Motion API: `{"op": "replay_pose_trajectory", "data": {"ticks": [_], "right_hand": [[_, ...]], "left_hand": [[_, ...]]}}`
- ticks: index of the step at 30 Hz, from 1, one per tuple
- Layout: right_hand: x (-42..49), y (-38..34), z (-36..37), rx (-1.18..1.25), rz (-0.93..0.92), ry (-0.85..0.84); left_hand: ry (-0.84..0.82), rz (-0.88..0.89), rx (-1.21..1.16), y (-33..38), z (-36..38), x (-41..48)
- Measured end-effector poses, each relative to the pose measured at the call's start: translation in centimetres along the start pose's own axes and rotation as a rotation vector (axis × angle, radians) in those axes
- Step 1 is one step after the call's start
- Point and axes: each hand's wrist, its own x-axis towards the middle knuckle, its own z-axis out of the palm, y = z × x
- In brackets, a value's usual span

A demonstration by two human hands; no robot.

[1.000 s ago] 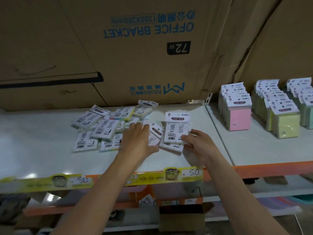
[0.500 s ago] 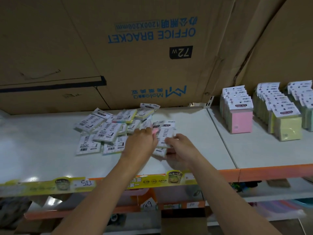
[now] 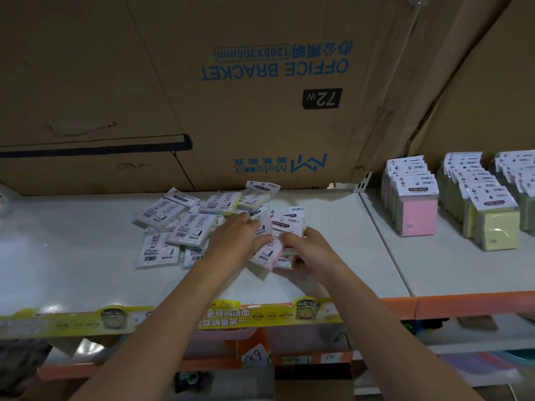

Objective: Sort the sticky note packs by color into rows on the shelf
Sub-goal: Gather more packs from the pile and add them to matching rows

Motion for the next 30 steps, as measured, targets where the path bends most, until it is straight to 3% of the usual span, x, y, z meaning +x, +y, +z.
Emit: {"op": "replay_pose_trajectory", "data": {"ticks": [2, 7, 9, 12, 16, 21, 26, 30], "right_hand": [[-0.1, 0.4, -0.4, 0.023, 0.004, 0.016], [-0.1, 0.5, -1.5, 0.016, 0.010, 0.031], [-0.2, 0.5, -1.6, 0.040, 0.033, 0.036], [-0.7, 0.4, -1.8, 0.080, 0.031, 0.004], [-1.6, 0.0, -1.7, 0.101, -0.035, -0.046], [-0.7, 0.5, -0.9, -0.003, -0.037, 0.096], [0.1, 0.6, -1.8, 0.146, -0.012, 0.191], [0.7, 0.4, -2.2, 0.161, 0.017, 0.227]], "left_hand": [[0.081, 0.065, 0.098, 0.6, 0.1, -0.2], [0.594, 0.255, 0.058, 1.4, -0.3, -1.7], [0.654, 0.307, -0.009, 2.2, 0.3, -2.7], [0.538, 0.343, -0.121, 3.7, 1.6, -4.6], [0.418, 0.249, -0.351, 3.8, 2.6, -6.1], [0.358, 0.067, -0.697, 2.4, 2.5, -6.4], [0.363, -0.004, -0.476, 0.3, 1.3, -2.3], [0.183, -0.034, -0.099, -0.8, 0.4, 2.9]]}}
